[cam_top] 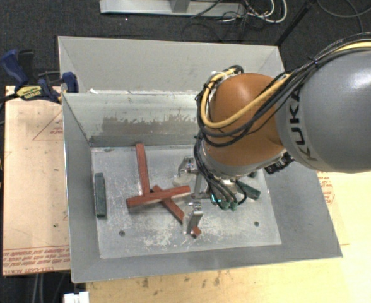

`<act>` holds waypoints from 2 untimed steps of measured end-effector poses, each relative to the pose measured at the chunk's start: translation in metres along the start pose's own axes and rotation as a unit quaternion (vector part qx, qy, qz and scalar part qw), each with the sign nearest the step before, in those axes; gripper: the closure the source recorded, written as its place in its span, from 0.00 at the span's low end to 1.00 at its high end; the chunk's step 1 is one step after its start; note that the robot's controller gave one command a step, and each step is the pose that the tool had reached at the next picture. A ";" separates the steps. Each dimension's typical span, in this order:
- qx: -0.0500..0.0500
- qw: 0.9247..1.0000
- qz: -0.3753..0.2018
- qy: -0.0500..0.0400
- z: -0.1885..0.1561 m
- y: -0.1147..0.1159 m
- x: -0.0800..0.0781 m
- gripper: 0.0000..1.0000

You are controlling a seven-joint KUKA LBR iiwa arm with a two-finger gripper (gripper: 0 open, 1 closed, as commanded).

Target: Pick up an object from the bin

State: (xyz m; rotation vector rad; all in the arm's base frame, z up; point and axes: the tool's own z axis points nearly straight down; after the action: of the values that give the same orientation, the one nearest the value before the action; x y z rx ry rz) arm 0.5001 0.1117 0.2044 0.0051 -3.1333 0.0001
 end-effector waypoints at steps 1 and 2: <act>-0.001 1.000 0.002 -0.004 -0.004 -0.001 -0.002 0.00; -0.001 0.999 0.044 -0.006 0.056 -0.022 0.005 0.00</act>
Offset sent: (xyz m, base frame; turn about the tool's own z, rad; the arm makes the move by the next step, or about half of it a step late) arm -0.0162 -0.0496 -0.1344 0.2008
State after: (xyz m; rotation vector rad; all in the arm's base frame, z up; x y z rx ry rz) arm 0.4947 0.0901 0.1485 -0.1342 -3.1418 -0.0029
